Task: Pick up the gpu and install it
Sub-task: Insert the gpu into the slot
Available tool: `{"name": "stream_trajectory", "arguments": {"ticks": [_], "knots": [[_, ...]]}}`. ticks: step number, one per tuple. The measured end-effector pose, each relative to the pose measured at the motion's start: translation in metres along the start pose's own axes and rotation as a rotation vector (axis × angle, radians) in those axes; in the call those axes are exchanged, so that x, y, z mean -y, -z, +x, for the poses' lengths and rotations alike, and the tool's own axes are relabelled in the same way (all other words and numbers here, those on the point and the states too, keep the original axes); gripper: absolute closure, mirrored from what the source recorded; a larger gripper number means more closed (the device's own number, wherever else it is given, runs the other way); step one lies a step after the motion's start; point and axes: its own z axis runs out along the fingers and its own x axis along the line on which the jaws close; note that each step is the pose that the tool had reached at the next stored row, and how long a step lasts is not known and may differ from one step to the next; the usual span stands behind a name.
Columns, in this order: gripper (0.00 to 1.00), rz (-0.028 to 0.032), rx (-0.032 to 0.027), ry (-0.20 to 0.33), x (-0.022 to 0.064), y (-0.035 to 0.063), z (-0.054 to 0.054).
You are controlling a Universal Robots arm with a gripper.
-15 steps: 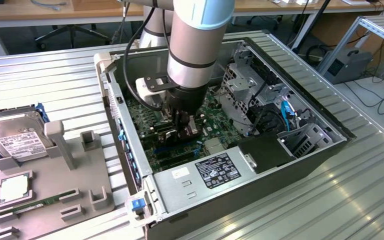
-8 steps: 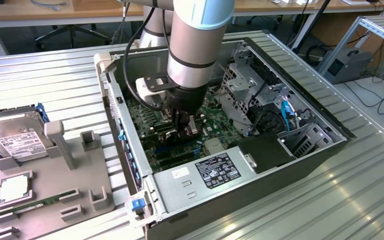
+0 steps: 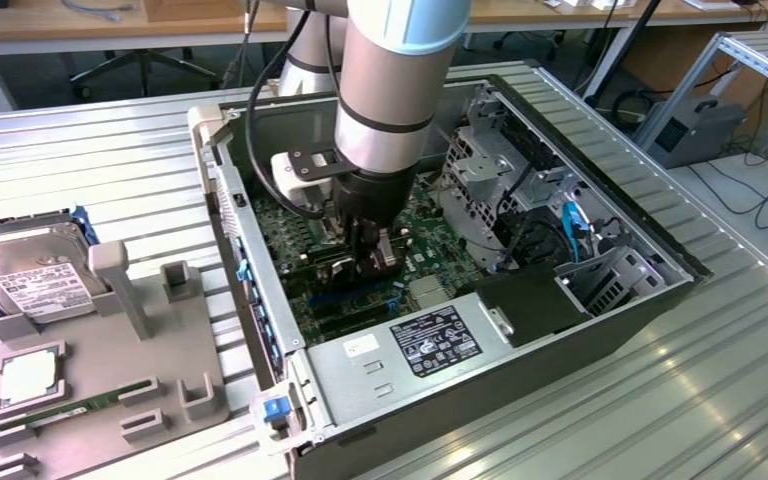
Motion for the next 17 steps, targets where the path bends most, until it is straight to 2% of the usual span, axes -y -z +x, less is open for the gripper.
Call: {"name": "stream_trajectory", "arguments": {"ticks": [17], "knots": [[0.73,0.0,-0.0004,-0.01,-0.003,-0.0029,0.0002]]}}
